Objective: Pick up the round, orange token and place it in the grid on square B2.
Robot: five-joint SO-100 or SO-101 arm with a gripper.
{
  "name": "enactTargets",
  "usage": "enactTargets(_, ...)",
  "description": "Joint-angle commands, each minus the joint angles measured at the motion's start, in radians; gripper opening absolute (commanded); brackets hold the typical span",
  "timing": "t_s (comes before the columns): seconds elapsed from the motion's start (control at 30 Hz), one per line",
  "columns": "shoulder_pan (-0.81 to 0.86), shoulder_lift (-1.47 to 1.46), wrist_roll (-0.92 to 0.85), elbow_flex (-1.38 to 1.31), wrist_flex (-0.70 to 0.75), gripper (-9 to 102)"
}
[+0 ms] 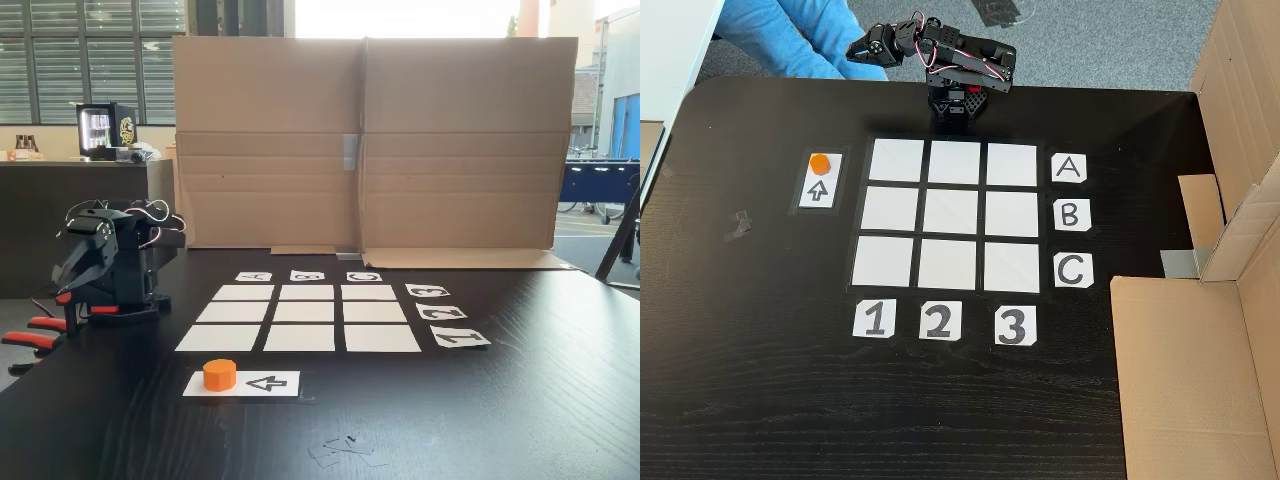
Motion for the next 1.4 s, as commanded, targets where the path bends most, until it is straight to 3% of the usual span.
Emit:
enactTargets(0.0,0.009,0.008,0.011,0.002,-0.012,-1)
enactTargets(0.33,-0.025,-0.104,0.008,-0.086,-0.002,-1)
enactTargets(0.57,-0.089,-0.446,0.012,-0.476,0.252,-1)
enactTargets(1.0,-0.173,-0.962,0.038,-0.997,0.505,7)
enactTargets(1.37,-0.255,-1.295,0.057,-1.445,0.804,38)
